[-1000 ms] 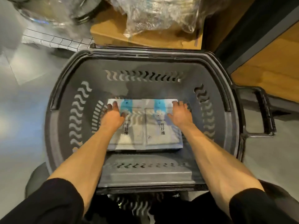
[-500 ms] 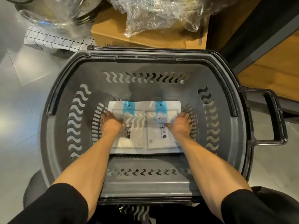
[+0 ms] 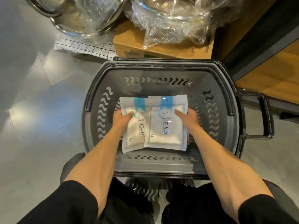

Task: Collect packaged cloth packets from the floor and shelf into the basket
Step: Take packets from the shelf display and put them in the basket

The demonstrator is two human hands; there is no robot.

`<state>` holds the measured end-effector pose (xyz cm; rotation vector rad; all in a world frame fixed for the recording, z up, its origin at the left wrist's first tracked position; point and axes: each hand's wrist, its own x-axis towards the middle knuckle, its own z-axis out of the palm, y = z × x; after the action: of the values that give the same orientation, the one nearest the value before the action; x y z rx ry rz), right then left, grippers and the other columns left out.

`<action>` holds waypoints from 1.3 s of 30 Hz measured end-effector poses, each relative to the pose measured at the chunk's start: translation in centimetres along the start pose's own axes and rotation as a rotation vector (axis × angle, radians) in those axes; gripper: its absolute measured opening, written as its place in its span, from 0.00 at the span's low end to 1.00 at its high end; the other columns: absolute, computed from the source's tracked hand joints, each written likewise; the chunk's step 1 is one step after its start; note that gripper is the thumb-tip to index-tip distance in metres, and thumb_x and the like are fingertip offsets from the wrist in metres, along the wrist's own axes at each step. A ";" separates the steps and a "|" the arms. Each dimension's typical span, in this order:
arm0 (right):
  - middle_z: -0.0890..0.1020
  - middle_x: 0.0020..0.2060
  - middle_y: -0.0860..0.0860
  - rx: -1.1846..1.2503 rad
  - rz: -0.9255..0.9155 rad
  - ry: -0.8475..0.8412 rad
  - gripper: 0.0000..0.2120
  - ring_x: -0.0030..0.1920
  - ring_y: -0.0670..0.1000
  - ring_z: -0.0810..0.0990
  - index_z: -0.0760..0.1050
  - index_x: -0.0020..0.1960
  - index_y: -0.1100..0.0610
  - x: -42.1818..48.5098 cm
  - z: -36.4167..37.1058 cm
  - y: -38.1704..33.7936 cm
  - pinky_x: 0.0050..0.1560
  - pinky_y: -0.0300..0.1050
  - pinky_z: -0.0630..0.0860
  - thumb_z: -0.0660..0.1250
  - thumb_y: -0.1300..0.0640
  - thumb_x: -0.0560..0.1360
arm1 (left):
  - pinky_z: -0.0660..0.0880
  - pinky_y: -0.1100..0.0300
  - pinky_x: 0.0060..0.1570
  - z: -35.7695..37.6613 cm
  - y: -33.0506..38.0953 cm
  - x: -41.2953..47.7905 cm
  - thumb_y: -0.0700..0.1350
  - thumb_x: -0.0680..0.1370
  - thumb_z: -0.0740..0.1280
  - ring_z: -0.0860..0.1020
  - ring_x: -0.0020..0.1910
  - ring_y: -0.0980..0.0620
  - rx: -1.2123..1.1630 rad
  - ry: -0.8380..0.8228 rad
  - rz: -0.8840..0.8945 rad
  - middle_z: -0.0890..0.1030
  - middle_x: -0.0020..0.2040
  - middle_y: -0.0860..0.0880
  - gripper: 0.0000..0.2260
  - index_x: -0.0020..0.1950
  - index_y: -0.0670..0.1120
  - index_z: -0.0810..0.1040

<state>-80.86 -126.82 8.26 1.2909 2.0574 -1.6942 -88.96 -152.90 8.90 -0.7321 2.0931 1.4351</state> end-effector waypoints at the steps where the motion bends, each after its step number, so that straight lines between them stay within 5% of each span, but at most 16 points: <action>1: 0.83 0.43 0.50 0.043 -0.014 -0.038 0.06 0.42 0.46 0.84 0.78 0.50 0.56 -2.3 -0.7 -2.0 0.38 0.39 0.78 0.74 0.57 0.75 | 0.81 0.51 0.53 -1.2 1.5 -1.7 0.42 0.77 0.73 0.83 0.51 0.47 -0.008 -0.012 0.012 0.84 0.51 0.49 0.12 0.60 0.45 0.79; 3: 0.84 0.43 0.49 0.098 -0.056 -0.080 0.07 0.38 0.41 0.83 0.79 0.52 0.57 -7.0 -2.2 -5.9 0.34 0.35 0.78 0.73 0.60 0.76 | 0.81 0.47 0.54 -3.8 5.0 -5.5 0.42 0.78 0.72 0.84 0.51 0.47 -0.032 -0.072 0.022 0.85 0.53 0.48 0.11 0.59 0.46 0.80; 6: 0.86 0.48 0.49 0.145 -0.070 -0.091 0.07 0.45 0.46 0.85 0.81 0.53 0.52 -14.0 -5.3 -11.3 0.43 0.41 0.82 0.73 0.57 0.76 | 0.81 0.46 0.53 -7.9 11.2 -11.9 0.41 0.78 0.72 0.85 0.50 0.46 -0.081 -0.153 0.043 0.86 0.52 0.46 0.08 0.57 0.46 0.81; 11: 0.86 0.48 0.48 0.173 -0.082 -0.072 0.05 0.44 0.45 0.86 0.80 0.54 0.53 -26.2 -11.8 -19.4 0.40 0.39 0.82 0.69 0.55 0.79 | 0.82 0.54 0.41 -13.4 19.9 -24.1 0.42 0.80 0.69 0.86 0.47 0.49 -0.156 -0.258 0.071 0.87 0.49 0.49 0.08 0.59 0.45 0.80; 14: 0.85 0.46 0.46 0.198 -0.062 -0.071 0.05 0.42 0.41 0.85 0.79 0.54 0.52 -32.8 -16.4 -23.5 0.37 0.33 0.79 0.65 0.53 0.81 | 0.82 0.47 0.50 -15.6 23.5 -30.8 0.44 0.80 0.70 0.85 0.53 0.44 -0.146 -0.319 0.018 0.86 0.54 0.46 0.12 0.63 0.44 0.79; 18: 0.86 0.49 0.50 0.197 -0.062 -0.073 0.10 0.46 0.47 0.86 0.80 0.57 0.56 -39.8 -22.5 -27.9 0.42 0.38 0.81 0.66 0.52 0.81 | 0.81 0.44 0.53 -17.1 27.9 -39.0 0.43 0.81 0.68 0.84 0.54 0.43 -0.150 -0.365 -0.016 0.85 0.56 0.44 0.12 0.64 0.44 0.78; 27: 0.87 0.48 0.47 0.188 -0.120 -0.085 0.10 0.47 0.45 0.86 0.81 0.57 0.54 -47.3 -36.1 -30.8 0.41 0.37 0.80 0.71 0.53 0.78 | 0.81 0.43 0.52 -12.4 31.3 -52.4 0.44 0.81 0.69 0.85 0.51 0.43 -0.187 -0.309 -0.014 0.86 0.52 0.45 0.08 0.59 0.47 0.81; 31: 0.87 0.50 0.48 0.152 -0.137 -0.104 0.12 0.49 0.46 0.86 0.81 0.59 0.55 -48.1 -41.0 -29.6 0.47 0.43 0.82 0.71 0.54 0.77 | 0.80 0.51 0.47 -8.8 31.2 -56.6 0.42 0.80 0.69 0.85 0.50 0.46 -0.137 -0.277 0.092 0.87 0.49 0.48 0.07 0.57 0.48 0.82; 36: 0.87 0.49 0.48 0.181 -0.178 -0.085 0.10 0.49 0.48 0.86 0.81 0.58 0.56 -49.1 -46.3 -28.3 0.41 0.37 0.80 0.71 0.56 0.77 | 0.78 0.62 0.39 -4.4 31.5 -60.4 0.41 0.81 0.68 0.85 0.42 0.58 -0.137 -0.251 0.174 0.87 0.43 0.55 0.05 0.54 0.49 0.81; 39: 0.87 0.50 0.48 0.162 -0.193 -0.127 0.10 0.51 0.48 0.86 0.81 0.58 0.56 -49.5 -49.4 -28.1 0.43 0.37 0.80 0.70 0.57 0.78 | 0.78 0.60 0.40 -2.1 31.7 -61.5 0.41 0.81 0.68 0.85 0.43 0.56 -0.149 -0.264 0.207 0.87 0.45 0.53 0.06 0.56 0.48 0.81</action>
<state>-52.32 -107.91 75.39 1.0231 2.0641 -2.0064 -65.44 -136.02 71.78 -0.3611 1.9157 1.7119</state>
